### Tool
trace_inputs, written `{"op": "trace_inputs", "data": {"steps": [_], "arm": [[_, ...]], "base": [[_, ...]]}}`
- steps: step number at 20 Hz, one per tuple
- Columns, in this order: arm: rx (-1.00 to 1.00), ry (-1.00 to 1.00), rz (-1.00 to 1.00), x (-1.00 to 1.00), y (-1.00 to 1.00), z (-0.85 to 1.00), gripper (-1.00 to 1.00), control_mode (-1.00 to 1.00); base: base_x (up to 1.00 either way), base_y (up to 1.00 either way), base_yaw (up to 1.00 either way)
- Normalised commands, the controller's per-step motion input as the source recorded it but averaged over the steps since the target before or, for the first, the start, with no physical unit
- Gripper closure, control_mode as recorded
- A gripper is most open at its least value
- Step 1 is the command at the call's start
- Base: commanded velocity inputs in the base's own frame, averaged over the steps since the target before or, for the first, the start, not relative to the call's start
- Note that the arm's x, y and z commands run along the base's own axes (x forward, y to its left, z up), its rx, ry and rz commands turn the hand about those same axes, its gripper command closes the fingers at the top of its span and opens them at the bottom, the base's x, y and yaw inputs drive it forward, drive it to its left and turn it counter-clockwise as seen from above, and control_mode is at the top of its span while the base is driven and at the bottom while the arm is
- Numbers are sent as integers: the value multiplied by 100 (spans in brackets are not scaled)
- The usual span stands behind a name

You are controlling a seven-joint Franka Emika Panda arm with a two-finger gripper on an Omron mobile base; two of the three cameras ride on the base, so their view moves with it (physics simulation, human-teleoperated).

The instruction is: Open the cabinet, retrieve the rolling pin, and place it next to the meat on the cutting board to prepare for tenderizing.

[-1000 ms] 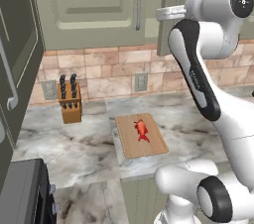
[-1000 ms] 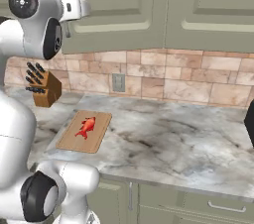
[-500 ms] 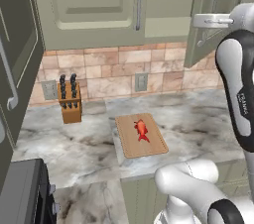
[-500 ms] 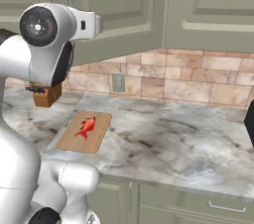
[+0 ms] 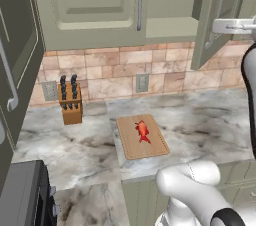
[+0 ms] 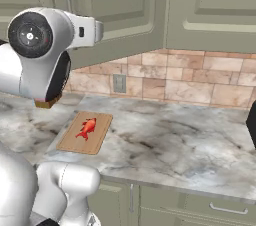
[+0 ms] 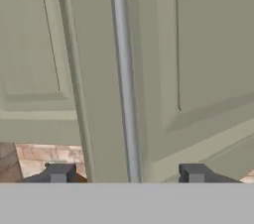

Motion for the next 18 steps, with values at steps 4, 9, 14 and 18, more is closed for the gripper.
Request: {"op": "trace_inputs", "data": {"steps": [4,9,14,18], "arm": [[-11,-7,0,-88,20,0,-100,-100],[-21,-4,0,-62,71,7,-100,-100],[-37,1,-6,-19,100,1,-100,-100],[-35,6,-5,1,82,-16,-100,-100]], "base": [[0,0,0],[0,0,0],[0,0,0],[0,0,0]]}}
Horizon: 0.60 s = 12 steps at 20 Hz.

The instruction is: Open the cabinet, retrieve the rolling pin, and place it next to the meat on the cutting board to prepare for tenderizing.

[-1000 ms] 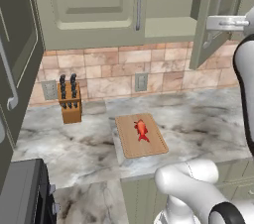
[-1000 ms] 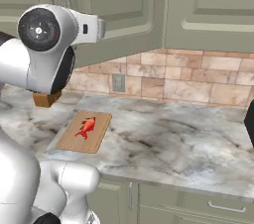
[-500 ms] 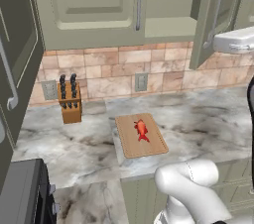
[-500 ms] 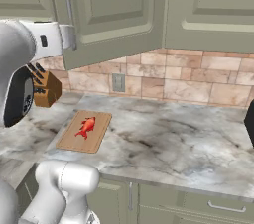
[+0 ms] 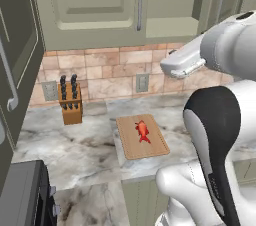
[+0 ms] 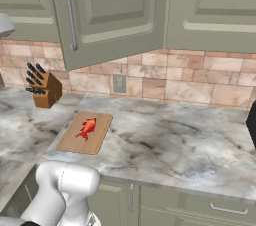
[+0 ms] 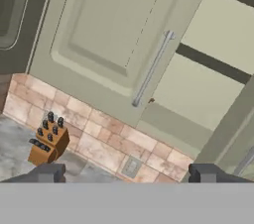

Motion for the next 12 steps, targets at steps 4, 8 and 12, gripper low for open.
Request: {"op": "trace_inputs", "data": {"steps": [4,8,12], "arm": [[-29,8,-4,43,31,-31,-100,-100],[-21,5,-13,74,2,-16,-100,-100],[-16,4,-12,73,0,-11,-100,-100]], "base": [[0,0,0],[0,0,0],[0,0,0]]}}
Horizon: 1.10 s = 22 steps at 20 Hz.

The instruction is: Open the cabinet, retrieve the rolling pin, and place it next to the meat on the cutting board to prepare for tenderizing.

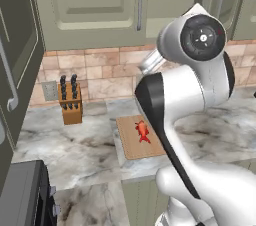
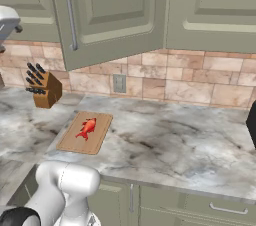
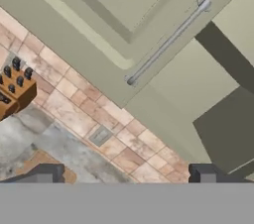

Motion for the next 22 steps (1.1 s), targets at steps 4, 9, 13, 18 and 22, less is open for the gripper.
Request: {"op": "trace_inputs", "data": {"steps": [4,9,13,18,22], "arm": [[-16,0,-4,55,0,-18,-100,-100],[-16,-1,-3,38,-7,-18,-100,-100],[-12,-3,-4,28,-32,-17,-100,-100],[-9,-1,-6,32,-45,-12,-100,-100],[-5,0,-7,53,-46,-3,-100,-100]], "base": [[0,0,0],[0,0,0],[0,0,0],[0,0,0],[0,0,0]]}}
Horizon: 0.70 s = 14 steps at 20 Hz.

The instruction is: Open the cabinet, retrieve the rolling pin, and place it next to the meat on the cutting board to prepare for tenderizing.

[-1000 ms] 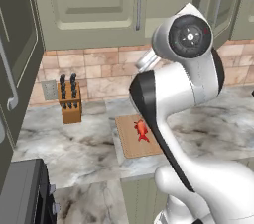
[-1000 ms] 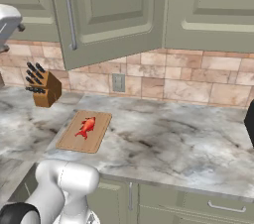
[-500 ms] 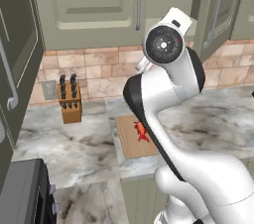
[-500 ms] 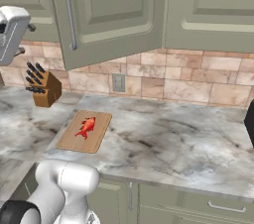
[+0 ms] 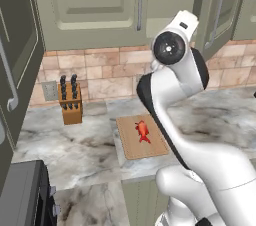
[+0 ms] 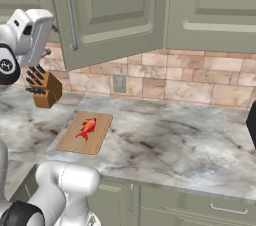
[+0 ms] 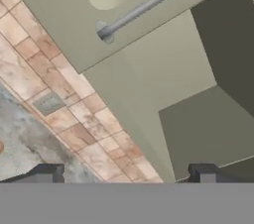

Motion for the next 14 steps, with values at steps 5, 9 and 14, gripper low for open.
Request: {"op": "trace_inputs", "data": {"steps": [5,9,14], "arm": [[-4,5,-10,80,-21,0,-100,-100],[-4,1,-9,33,-16,-7,-100,-100],[-2,0,-11,-7,-29,-13,-100,-100]], "base": [[0,0,0],[0,0,0],[0,0,0]]}}
